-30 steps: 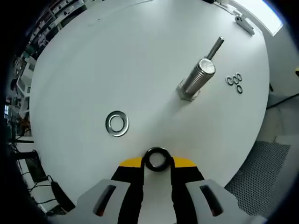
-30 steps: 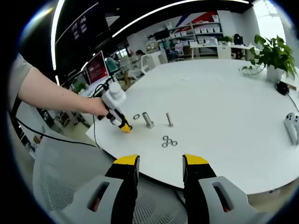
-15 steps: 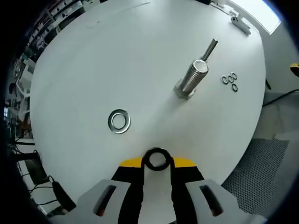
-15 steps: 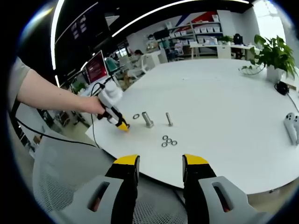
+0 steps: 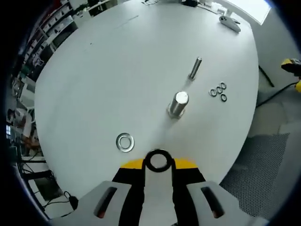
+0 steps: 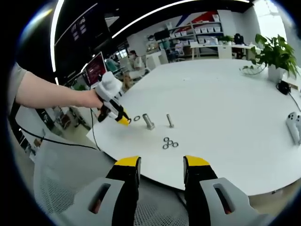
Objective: Place the washer onto the threaded stud by aligning its center hole with the stud, sliding it down to the base, and recovering from edge contact or off-axis alignment until the washer reaches the visible bottom stop.
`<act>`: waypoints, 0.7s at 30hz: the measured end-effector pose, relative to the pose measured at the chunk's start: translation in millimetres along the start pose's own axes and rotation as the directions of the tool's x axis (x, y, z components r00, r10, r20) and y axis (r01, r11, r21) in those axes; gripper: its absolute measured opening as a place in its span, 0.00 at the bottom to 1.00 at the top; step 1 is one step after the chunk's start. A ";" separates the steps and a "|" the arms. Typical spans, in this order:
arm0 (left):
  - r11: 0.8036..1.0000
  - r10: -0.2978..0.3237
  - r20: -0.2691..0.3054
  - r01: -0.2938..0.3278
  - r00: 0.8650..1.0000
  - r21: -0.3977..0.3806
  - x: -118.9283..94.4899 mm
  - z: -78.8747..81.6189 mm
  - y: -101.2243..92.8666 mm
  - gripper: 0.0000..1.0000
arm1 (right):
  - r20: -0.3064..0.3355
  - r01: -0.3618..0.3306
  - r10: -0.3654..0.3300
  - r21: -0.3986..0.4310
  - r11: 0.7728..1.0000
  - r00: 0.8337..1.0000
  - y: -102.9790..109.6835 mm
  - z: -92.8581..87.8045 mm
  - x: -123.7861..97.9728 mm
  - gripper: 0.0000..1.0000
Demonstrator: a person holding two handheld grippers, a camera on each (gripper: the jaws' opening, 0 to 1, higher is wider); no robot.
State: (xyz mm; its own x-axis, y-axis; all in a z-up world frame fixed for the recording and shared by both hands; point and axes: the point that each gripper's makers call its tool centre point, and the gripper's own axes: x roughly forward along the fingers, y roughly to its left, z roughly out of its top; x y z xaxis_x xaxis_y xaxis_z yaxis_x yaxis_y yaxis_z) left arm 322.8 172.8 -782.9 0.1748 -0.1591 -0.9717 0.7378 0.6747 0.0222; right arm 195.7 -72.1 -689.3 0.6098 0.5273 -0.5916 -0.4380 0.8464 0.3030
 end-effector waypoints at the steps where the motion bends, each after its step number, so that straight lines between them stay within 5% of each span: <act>1: 1.000 -0.003 0.008 0.003 1.000 -0.010 -2.3 4.9 0.1 0.19 | -0.001 -0.001 0.001 -0.001 1.000 1.000 0.1 0.0 0.0 0.38; 12: 0.997 -0.012 0.033 0.010 0.999 0.075 -18.3 50.4 -12.8 0.19 | -0.009 -0.007 0.007 -0.008 1.000 1.000 1.4 -1.0 1.0 0.38; 21: 0.992 -0.040 0.009 0.038 0.999 0.123 -11.2 67.1 -26.5 0.19 | 0.001 -0.005 0.005 0.001 1.000 1.000 1.1 0.5 0.1 0.38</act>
State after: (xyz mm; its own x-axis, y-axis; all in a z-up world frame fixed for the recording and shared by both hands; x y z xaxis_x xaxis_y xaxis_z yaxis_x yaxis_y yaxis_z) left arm 345.1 108.3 -756.8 0.1513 -0.1924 -0.9696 0.8187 0.5740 0.0139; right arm 195.6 -71.0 -688.6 0.6087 0.5315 -0.5891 -0.4405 0.8439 0.3062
